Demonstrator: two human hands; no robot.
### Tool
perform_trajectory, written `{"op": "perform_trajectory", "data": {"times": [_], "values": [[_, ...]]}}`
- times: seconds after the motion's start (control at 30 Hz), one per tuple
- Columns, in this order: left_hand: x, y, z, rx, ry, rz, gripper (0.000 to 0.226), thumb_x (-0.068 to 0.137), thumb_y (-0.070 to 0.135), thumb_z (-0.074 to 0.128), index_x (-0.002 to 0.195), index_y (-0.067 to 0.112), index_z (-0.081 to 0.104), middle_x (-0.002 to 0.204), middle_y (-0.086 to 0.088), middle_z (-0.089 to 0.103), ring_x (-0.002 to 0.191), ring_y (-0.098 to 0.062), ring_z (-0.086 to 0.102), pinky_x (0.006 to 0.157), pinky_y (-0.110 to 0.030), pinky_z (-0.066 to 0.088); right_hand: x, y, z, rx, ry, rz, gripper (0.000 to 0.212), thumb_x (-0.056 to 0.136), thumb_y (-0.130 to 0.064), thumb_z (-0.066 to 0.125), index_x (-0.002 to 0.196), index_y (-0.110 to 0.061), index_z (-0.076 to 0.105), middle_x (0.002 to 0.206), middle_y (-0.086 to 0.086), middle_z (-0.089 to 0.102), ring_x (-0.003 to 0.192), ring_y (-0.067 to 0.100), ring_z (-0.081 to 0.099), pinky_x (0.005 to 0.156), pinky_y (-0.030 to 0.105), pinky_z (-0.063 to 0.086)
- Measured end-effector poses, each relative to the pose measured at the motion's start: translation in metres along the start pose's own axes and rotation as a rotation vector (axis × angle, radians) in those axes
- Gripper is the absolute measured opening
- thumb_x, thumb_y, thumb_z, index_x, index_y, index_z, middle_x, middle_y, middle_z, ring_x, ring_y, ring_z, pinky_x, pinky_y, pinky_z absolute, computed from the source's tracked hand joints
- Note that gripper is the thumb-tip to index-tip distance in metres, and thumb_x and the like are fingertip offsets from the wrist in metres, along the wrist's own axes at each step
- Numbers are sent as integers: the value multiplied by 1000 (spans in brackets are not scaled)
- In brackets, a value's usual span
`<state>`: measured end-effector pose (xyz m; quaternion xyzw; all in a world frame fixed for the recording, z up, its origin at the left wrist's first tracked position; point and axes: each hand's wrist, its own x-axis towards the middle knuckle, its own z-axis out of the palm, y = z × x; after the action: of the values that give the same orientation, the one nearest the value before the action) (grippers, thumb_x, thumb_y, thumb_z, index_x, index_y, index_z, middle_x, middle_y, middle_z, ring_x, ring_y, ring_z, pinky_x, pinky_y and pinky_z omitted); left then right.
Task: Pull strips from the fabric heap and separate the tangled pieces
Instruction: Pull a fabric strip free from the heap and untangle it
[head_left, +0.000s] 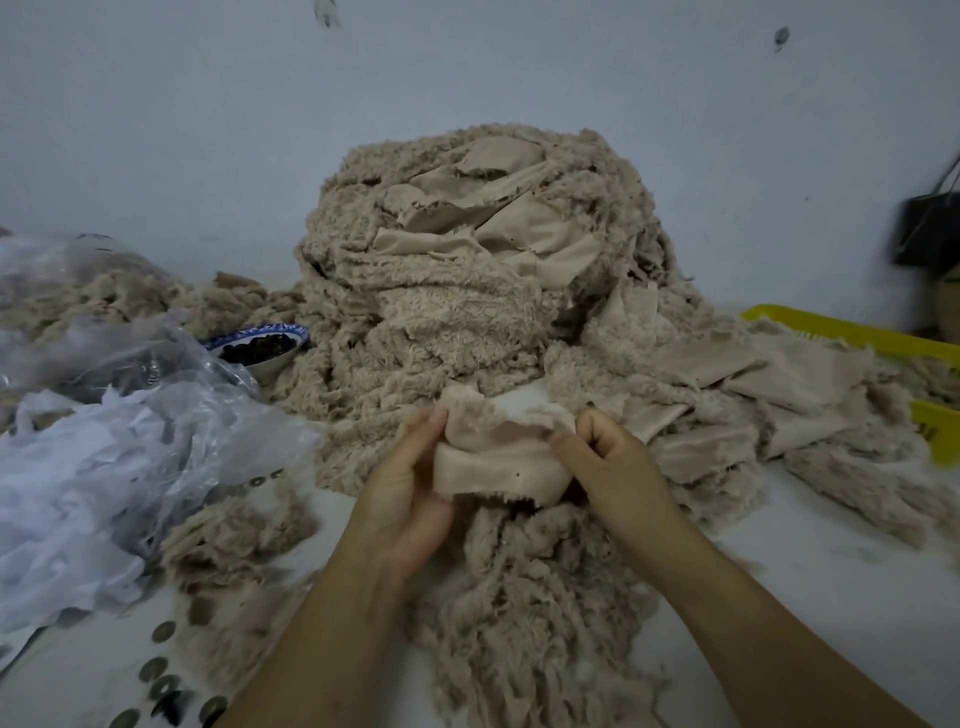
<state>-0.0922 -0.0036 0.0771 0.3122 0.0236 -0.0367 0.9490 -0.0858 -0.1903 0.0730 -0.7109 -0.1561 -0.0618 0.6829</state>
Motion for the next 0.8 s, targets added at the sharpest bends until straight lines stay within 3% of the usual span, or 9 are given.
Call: {"op": "perform_trajectory", "data": {"times": [0.1, 0.23, 0.33, 0.43, 0.5, 0.63, 0.67, 0.73, 0.8], "values": [[3, 3, -4, 96, -17, 61, 44, 78, 3, 67, 121, 14, 66, 116, -12, 73, 99, -23, 73, 78, -37, 61, 2, -4, -3, 220, 37, 96, 46, 75, -59, 76, 61, -29, 43, 65, -1, 37, 61, 19, 33, 56, 35, 30], [4, 3, -3, 234, -68, 45, 57, 75, -1, 67, 129, 19, 64, 116, -13, 73, 107, -23, 70, 80, -32, 60, 5, -6, -4, 380, 61, 135, 51, 54, -68, 85, 65, -28, 55, 75, 6, 49, 71, 22, 45, 68, 42, 42], [0, -5, 1, 398, -73, -25, 49, 76, 9, 74, 124, 16, 68, 120, -10, 72, 109, -22, 70, 79, -29, 59, 3, -5, -2, 327, 43, 124, 40, 65, -62, 79, 68, -28, 59, 83, 10, 55, 80, 25, 51, 76, 46, 46], [-2, -12, 1, 495, -99, -28, 35, 76, 22, 78, 110, 13, 75, 118, -13, 73, 106, -23, 71, 81, -28, 59, 0, -5, 1, 278, -17, 91, 27, 80, -52, 72, 71, -29, 60, 82, 6, 60, 80, 23, 56, 76, 39, 50], [0, -11, 1, 473, 11, 38, 32, 74, 29, 78, 104, 17, 77, 119, -14, 72, 103, -23, 72, 81, -31, 60, -1, -8, 1, 257, 4, 96, 30, 78, -55, 69, 69, -29, 58, 80, 7, 55, 77, 21, 51, 73, 40, 44], [7, 1, -3, 327, 279, 133, 65, 93, 32, 66, 152, 22, 40, 145, -1, 55, 117, -21, 63, 94, -41, 56, -1, -14, -2, 87, 54, 154, 47, 66, -77, 56, 67, -30, 59, 71, 2, 55, 72, 17, 54, 71, 36, 43], [7, 2, -4, 319, 302, 152, 66, 96, 32, 63, 155, 25, 33, 144, 1, 55, 111, -17, 67, 86, -39, 59, -1, -14, -2, 40, 46, 171, 51, 64, -79, 53, 70, -29, 62, 75, -3, 62, 80, 16, 59, 76, 36, 46], [9, 1, -6, 351, 334, 188, 62, 100, 33, 59, 155, 26, 32, 127, 7, 61, 80, -6, 74, 59, -27, 59, 0, -14, -3, 16, 25, 176, 50, 66, -78, 50, 74, -31, 65, 80, -16, 67, 91, 12, 62, 83, 34, 48], [11, 4, -9, 401, 400, 240, 56, 102, 34, 56, 153, 26, 36, 107, 11, 64, 55, -1, 69, 42, -21, 50, 0, -13, -5, -39, -2, 147, 44, 74, -72, 51, 78, -31, 65, 78, -21, 67, 86, 5, 62, 76, 27, 45]]}}
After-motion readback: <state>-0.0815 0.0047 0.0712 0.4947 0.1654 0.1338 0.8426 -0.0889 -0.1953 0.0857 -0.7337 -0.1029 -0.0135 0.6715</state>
